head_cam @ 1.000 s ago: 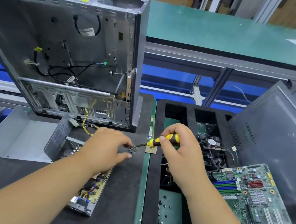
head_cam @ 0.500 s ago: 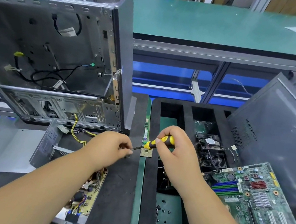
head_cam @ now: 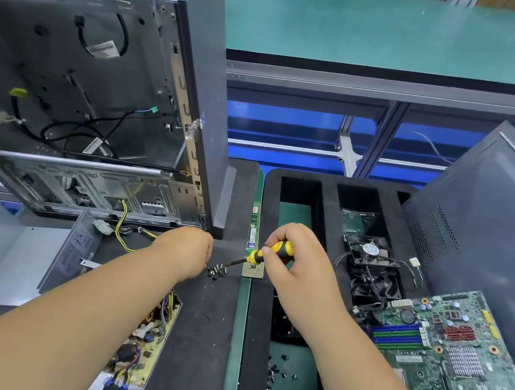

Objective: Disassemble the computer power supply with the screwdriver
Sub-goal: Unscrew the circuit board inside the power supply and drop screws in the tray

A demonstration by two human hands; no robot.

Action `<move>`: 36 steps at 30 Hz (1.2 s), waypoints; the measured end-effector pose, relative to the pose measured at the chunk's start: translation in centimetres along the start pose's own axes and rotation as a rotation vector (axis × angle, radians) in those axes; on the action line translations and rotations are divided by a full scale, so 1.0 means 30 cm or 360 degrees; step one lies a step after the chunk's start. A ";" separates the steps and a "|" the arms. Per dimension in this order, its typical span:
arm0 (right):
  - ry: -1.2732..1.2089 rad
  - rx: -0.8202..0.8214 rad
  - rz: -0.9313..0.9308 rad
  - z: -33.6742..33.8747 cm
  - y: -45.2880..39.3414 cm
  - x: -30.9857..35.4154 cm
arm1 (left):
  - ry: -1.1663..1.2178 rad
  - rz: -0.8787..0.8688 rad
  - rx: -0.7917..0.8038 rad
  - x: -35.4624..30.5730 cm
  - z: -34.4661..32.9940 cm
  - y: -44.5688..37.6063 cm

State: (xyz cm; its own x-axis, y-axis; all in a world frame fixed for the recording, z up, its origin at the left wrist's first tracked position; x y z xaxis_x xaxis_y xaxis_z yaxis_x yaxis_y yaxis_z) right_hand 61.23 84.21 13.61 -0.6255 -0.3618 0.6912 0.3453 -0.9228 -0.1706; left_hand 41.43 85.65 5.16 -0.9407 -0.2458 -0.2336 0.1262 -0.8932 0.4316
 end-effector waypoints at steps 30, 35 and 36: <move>0.0007 -0.0034 0.0244 -0.236 0.029 0.522 | 0.0921 -0.0324 -0.0789 0.587 0.249 0.392; 0.0130 0.0056 0.0280 -0.352 0.017 0.643 | 0.0926 -0.0535 -0.0645 0.666 0.232 0.406; 0.0171 0.0061 0.0286 -0.371 0.015 0.662 | 0.0933 -0.0595 -0.0620 0.672 0.229 0.405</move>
State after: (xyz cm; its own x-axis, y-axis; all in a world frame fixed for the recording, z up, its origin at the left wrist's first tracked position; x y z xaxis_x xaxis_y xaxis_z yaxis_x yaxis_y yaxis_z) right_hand 41.18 75.13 19.43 -0.6217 -0.5340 0.5731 0.4832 -0.8372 -0.2560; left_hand 21.84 72.43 11.70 -0.6374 0.0347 -0.7697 0.0377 -0.9964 -0.0762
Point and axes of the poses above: each hand's wrist, its own y-axis away from the middle knuckle, its own z-axis out of the back of the hand, x = y × z, the point moved 8 cm from there along -y, towards the middle knuckle, and after that the axes turned 14 degrees about y, right-handed, at the moved point
